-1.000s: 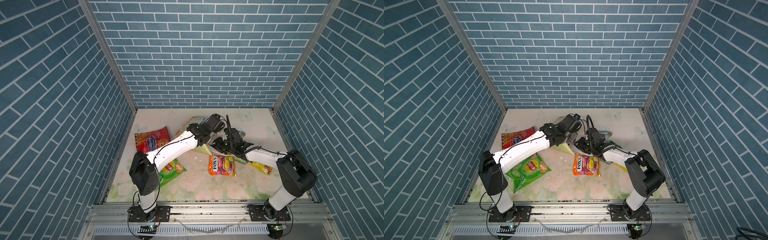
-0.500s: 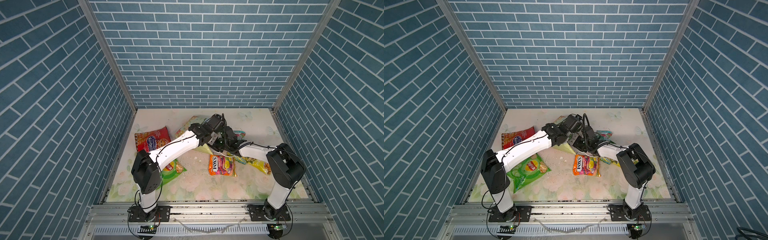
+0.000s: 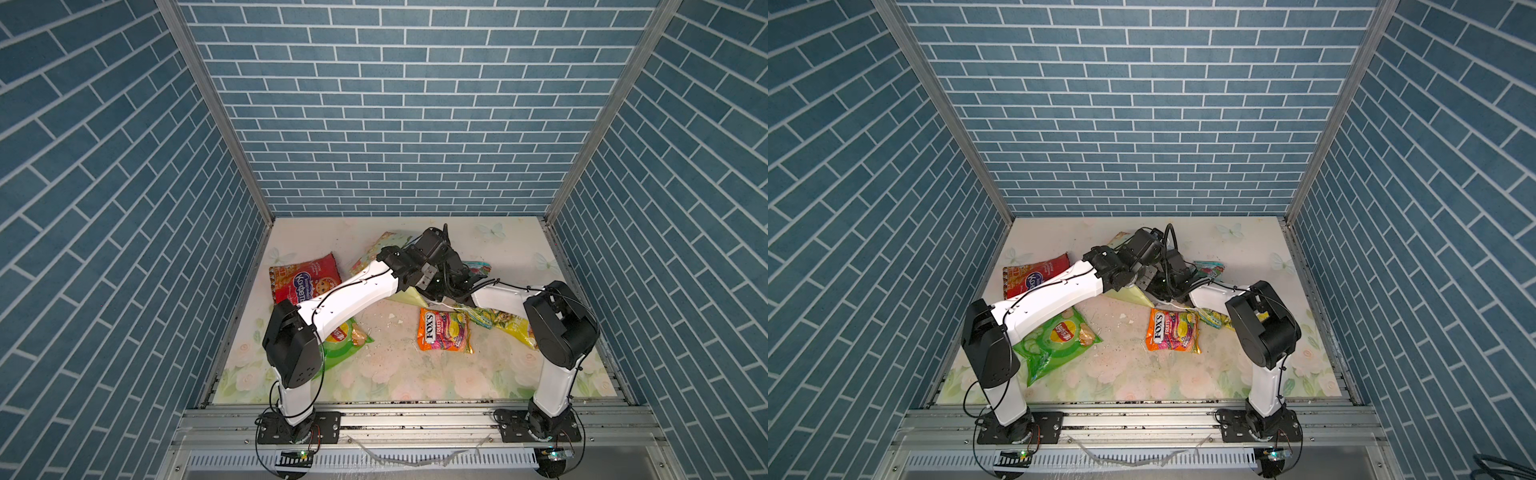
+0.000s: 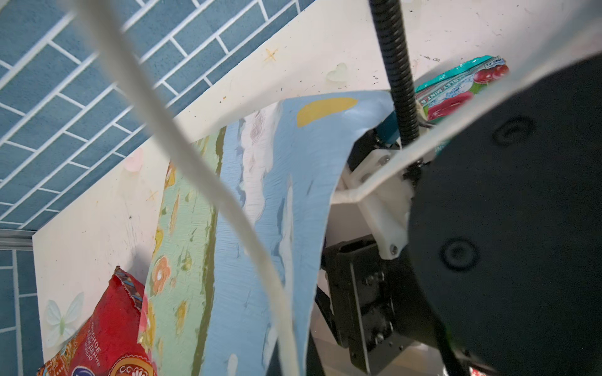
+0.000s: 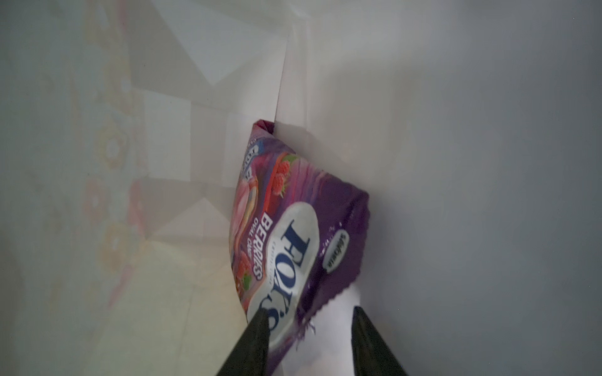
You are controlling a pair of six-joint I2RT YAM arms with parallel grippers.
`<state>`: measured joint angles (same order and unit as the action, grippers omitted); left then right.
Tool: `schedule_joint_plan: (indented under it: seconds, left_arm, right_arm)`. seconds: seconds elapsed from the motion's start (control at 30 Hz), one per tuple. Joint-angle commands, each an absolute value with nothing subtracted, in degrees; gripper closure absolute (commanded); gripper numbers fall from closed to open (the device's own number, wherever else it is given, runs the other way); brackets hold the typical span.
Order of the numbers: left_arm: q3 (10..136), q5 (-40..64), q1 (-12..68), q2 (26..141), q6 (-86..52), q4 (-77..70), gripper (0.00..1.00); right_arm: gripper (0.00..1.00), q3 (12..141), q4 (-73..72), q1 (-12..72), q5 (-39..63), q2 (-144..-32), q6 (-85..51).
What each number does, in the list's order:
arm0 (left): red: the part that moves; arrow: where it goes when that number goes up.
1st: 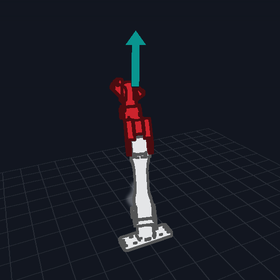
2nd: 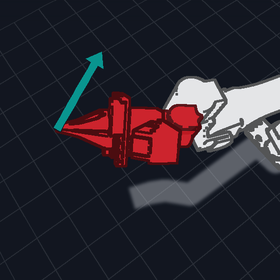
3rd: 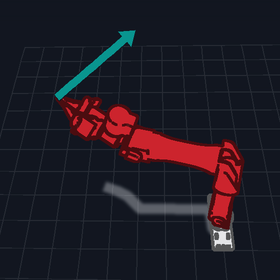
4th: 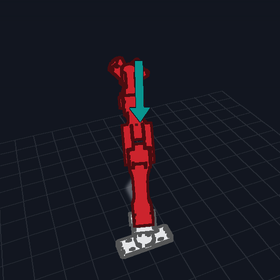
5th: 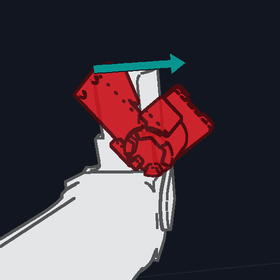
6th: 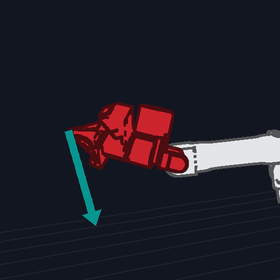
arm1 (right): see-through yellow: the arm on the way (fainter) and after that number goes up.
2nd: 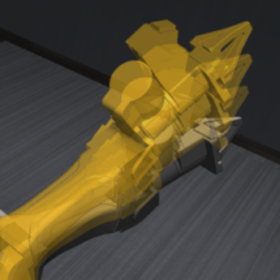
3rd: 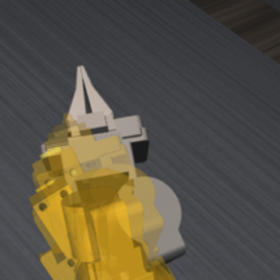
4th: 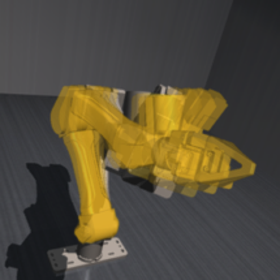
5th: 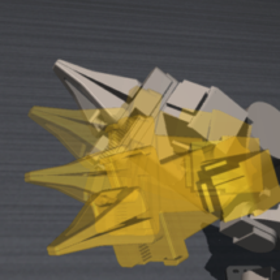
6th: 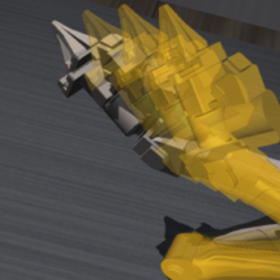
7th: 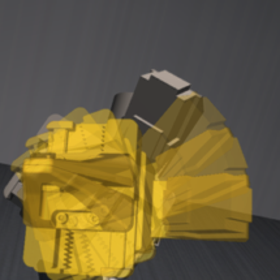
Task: Take the snacks out of the paper bag
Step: Pick up the snack from the paper bag.
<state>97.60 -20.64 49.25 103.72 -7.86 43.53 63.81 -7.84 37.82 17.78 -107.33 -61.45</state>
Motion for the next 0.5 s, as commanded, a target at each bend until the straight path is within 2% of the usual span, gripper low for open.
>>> schedule_joint_plan:
  seconds: [0.0,0.33,0.47]
  left_arm:
    - [99.7,-18.6,50.0,103.4,-8.2,43.5,1.0]
    - [100.7,-17.5,50.1,103.7,-8.6,42.7,1.0]
    - [100.5,-17.4,50.1,103.8,-8.6,42.4,1.0]
  right_arm:
    - [0.58,65.6,-5.9,38.2,17.6,-109.6,-60.2]
    - [0.57,71.7,-0.1,38.1,17.8,-114.3,-55.1]
    - [0.63,72.3,0.0,38.3,18.7,-115.4,-54.8]
